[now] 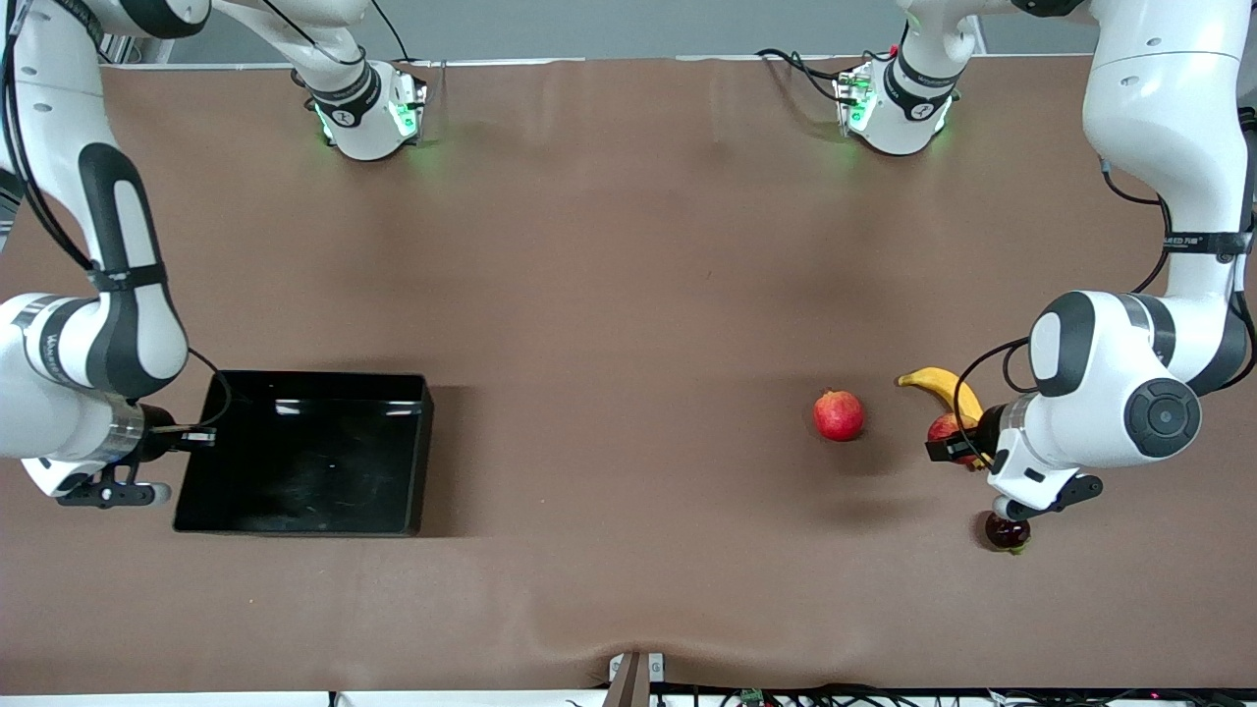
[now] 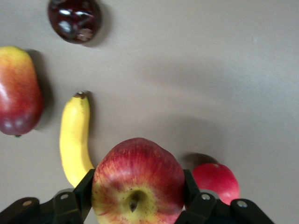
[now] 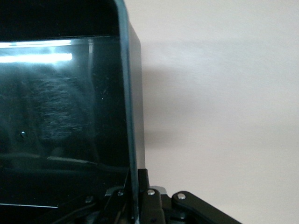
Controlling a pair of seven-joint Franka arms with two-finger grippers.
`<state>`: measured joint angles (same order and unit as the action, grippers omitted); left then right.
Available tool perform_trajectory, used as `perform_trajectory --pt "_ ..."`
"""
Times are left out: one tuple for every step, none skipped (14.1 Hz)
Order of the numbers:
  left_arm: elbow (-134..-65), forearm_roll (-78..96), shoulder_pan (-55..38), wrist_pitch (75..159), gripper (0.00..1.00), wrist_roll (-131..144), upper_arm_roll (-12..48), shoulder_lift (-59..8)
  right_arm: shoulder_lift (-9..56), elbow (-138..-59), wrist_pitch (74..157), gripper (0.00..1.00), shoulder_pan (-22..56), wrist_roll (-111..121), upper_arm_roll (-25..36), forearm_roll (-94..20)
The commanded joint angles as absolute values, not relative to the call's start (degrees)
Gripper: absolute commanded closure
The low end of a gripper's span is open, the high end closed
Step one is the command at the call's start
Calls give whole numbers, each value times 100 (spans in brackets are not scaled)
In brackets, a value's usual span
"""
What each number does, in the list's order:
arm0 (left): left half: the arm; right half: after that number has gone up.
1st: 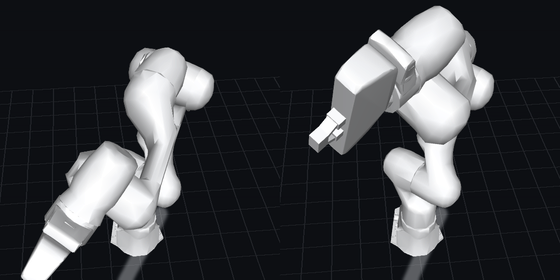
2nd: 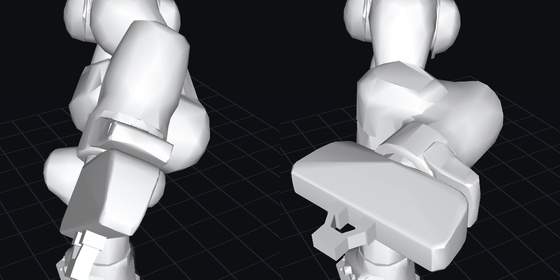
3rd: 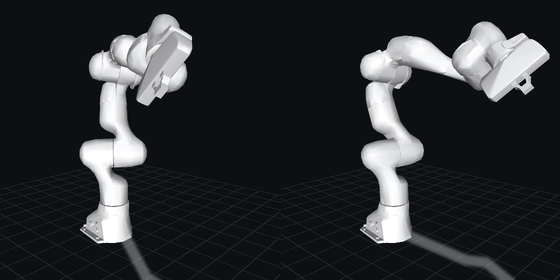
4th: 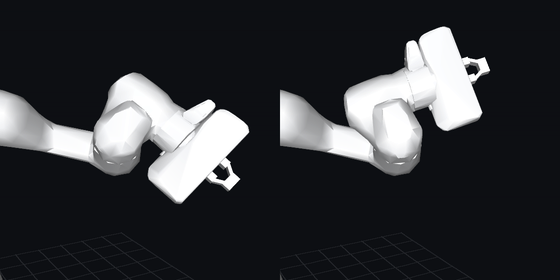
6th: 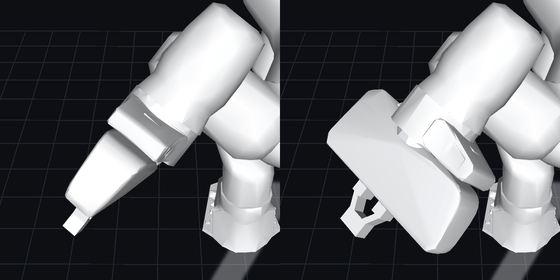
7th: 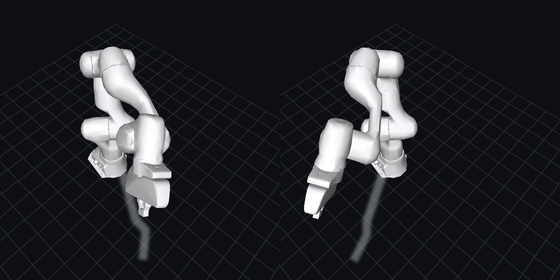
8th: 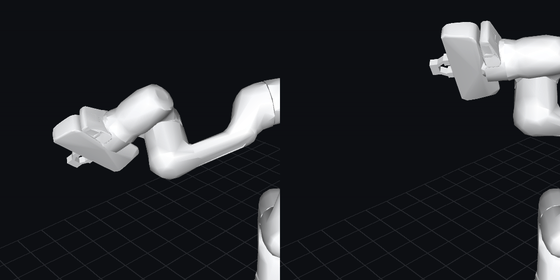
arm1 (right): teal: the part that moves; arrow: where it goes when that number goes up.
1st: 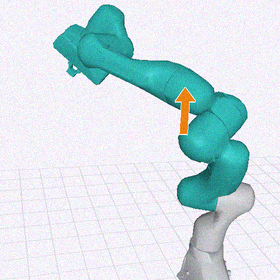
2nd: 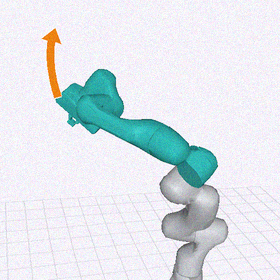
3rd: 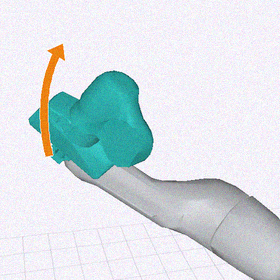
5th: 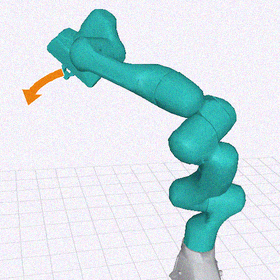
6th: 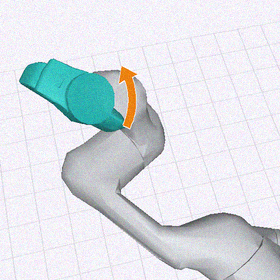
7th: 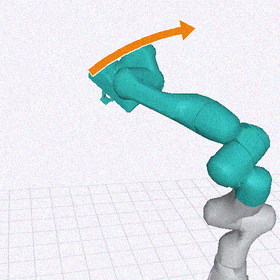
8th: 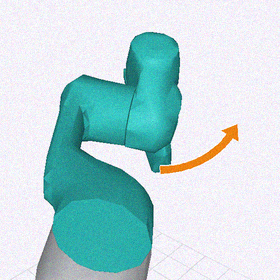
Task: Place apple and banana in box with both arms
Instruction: 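Drag the tray toward the fruit with the right gripper while the left gripper lifts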
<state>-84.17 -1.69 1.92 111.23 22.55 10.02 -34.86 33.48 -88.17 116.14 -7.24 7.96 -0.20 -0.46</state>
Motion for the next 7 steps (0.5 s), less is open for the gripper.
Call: perform_trajectory --pt "-8552 -53 202 11039 100 2469 1248 -3165 3059 -8868 11251 100 -292 502 -53 -131" --pt "-8543 -53 202 11039 100 2470 1274 -3129 3006 -8886 11146 100 -99 362 -53 -323" --pt "-8534 -53 211 11039 100 2426 1318 -3120 2954 -8912 11005 100 69 221 -44 -517" --pt "-8525 -44 211 11039 100 2443 1344 -3120 2918 -8921 10873 100 262 11 -44 -632" --pt "-8508 -44 202 11039 100 2469 1406 -3120 2901 -8930 10837 100 464 -270 -44 -659" --pt "-8499 -44 211 11039 100 2478 1476 -3120 2813 -9008 10837 100 701 -603 -44 -659" --pt "-8499 -44 220 11039 100 2479 1494 -3111 2725 -9113 10837 100 912 -885 -35 -659"
